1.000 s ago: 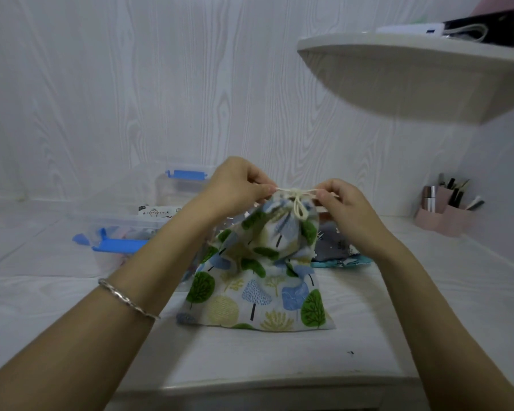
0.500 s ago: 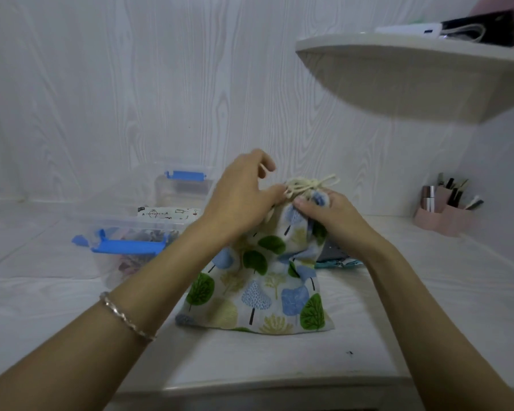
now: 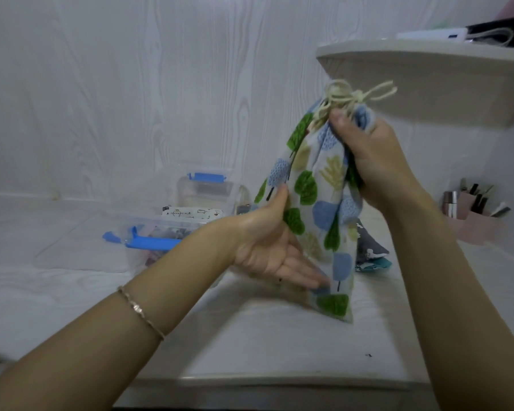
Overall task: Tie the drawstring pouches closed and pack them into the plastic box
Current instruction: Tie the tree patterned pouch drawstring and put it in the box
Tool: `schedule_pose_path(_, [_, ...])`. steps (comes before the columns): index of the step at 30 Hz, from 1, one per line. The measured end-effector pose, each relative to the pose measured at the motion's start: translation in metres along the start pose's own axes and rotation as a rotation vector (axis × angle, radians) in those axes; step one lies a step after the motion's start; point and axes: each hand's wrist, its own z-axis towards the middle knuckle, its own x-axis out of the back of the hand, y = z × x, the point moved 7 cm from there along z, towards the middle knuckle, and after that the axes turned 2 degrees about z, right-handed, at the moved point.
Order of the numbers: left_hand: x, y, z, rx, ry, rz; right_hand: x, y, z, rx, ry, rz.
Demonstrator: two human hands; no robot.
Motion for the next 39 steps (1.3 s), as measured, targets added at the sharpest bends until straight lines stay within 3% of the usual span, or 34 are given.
schedule_pose_path(3, [-0.026,0.031,0.000,-0.153,-0.138,-0.076,-0.010,-0.034,0.006,0.119,-0.014,0.004])
schedule_pose_path(8, [-0.032,0.100,-0.011,-0.447,-0.140,-0.191,-0.037,-0.076,0.013,0.281,-0.124,-0.059])
schedule_pose_path(12, [-0.001,0.145,-0.042,-0.636,-0.021,-0.146,-0.064,-0.087,0.027,0.370,-0.223,-0.139])
schedule_pose_path(16, [0.038,0.178,-0.070,-0.737,0.046,-0.178,-0.083,-0.086,0.055,0.392,-0.249,-0.058])
schedule_pose_path(27, [0.165,0.177,-0.083,-0.671,0.375,-0.333,-0.151,0.015,0.094,0.026,-0.328,0.005])
schedule_pose_path(34, [0.196,0.153,-0.070,-0.427,0.479,-0.250,-0.155,0.072,0.076,-0.199,-0.471,-0.098])
schedule_pose_path(39, [0.226,0.130,-0.088,-0.240,0.683,-0.186,-0.162,0.095,0.051,-0.340,-0.659,-0.175])
